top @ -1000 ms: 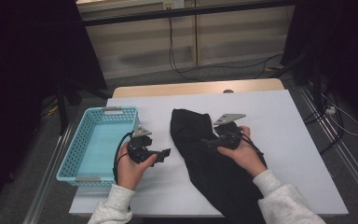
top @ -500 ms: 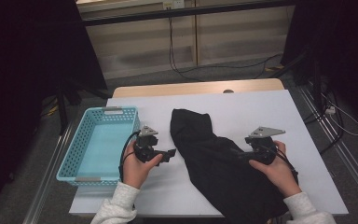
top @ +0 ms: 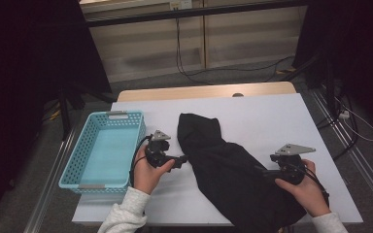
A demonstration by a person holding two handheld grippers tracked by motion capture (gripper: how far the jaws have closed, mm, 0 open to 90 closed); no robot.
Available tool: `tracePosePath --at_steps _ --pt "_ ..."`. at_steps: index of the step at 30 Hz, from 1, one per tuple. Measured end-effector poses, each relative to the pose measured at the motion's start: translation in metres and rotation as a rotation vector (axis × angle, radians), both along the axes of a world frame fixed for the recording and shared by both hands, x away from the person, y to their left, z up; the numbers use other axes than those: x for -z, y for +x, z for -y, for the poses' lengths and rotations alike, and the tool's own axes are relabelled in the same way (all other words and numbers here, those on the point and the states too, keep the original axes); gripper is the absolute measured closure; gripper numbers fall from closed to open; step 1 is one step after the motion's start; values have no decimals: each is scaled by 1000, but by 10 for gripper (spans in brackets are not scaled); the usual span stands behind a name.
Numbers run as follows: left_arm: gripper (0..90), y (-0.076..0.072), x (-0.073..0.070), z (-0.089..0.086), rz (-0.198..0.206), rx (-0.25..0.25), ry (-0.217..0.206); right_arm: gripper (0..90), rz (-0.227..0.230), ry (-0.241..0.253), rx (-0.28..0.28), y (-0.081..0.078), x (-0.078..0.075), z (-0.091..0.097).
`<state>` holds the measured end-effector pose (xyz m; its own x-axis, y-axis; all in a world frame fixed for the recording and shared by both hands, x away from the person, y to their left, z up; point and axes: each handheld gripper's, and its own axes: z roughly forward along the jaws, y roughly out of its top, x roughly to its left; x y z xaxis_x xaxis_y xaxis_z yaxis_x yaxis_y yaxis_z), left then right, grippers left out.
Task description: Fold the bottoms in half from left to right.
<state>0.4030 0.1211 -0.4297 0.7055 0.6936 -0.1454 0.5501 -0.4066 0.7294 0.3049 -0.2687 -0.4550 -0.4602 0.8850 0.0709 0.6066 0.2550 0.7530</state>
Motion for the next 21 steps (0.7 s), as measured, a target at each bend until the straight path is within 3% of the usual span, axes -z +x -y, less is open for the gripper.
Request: tracePosePath --at_steps 4,8,18,21 --pt "117 1 0 4 0 3 -5 303 -39 -3 9 -10 9 3" --pt "118 3 -1 6 6 12 -9 404 -42 -8 0 -9 10 -1" --pt "118 1 -2 4 -1 9 0 439 -39 -4 -45 -10 10 -12" --pt "118 1 -1 4 8 -1 -2 491 -40 -18 -49 -14 9 -13"
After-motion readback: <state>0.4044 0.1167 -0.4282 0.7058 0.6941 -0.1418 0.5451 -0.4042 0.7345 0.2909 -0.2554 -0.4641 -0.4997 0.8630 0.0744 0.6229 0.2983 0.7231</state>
